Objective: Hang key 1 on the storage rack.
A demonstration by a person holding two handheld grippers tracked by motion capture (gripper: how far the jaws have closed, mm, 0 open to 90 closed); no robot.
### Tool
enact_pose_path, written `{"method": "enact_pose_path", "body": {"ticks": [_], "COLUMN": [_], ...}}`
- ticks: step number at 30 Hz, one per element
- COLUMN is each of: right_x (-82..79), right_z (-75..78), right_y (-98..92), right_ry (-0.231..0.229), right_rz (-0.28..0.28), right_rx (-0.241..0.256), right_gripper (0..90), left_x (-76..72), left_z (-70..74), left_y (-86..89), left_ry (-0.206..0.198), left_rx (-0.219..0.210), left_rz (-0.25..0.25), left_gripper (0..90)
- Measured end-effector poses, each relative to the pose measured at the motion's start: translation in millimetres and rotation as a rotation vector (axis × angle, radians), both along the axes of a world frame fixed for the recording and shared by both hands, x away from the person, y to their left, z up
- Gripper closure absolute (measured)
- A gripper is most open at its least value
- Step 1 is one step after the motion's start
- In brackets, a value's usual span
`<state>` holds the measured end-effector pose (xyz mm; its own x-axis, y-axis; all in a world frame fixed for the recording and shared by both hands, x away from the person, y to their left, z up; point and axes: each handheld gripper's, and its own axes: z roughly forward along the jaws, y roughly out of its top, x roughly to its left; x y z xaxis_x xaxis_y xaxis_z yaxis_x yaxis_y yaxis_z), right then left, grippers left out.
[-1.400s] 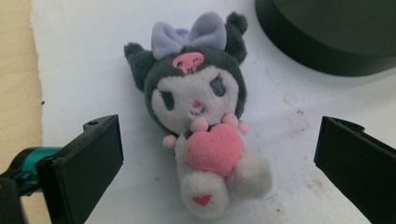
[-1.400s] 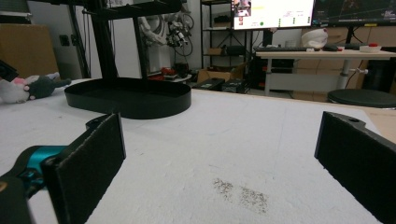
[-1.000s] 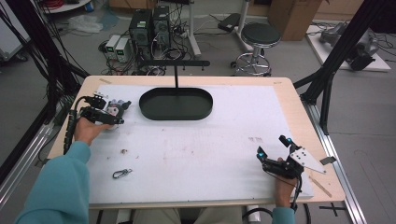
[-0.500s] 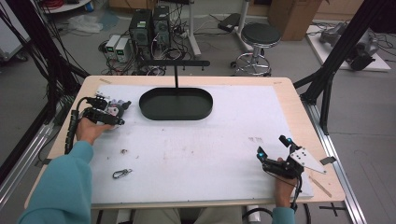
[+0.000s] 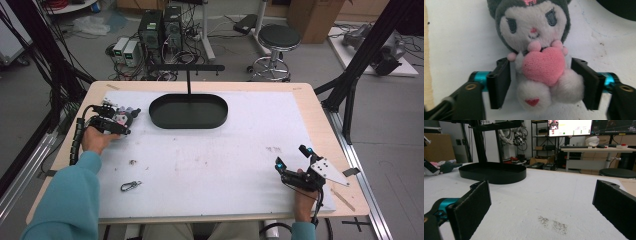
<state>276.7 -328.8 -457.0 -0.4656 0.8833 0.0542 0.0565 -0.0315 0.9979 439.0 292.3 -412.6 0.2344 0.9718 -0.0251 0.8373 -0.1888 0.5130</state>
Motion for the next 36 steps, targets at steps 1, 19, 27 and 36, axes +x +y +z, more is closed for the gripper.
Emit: {"method": "enact_pose_path", "body": {"ticks": [1,19,27,36], "right_x": [0.1,0.5,0.4,0.4], "right_z": [0.0,0.0,-0.1,0.0], "right_y": [-0.1,-0.4,-0.4,-0.4], "right_ry": [0.0,-0.004,-0.004,-0.004], "right_rz": [-0.001,0.0,-0.001,-0.001], "right_rx": [0.0,0.0,-0.001,-0.005], "right_gripper": [1.0,1.0,1.0,1.0], "left_x": [0.2,-5.5,-9.8,-15.2], "left_z": [0.1,7.0,15.1,25.7], "left_y": [0.2,-0.6,0.9,2.1], "left_ry": [0.003,-0.064,-0.105,-0.166], "left_rx": [-0.009,-0.019,-0.067,-0.105], "left_rz": [0.007,-0.062,-0.099,-0.135], "left_gripper": [38.6,53.5,53.4,53.4]}}
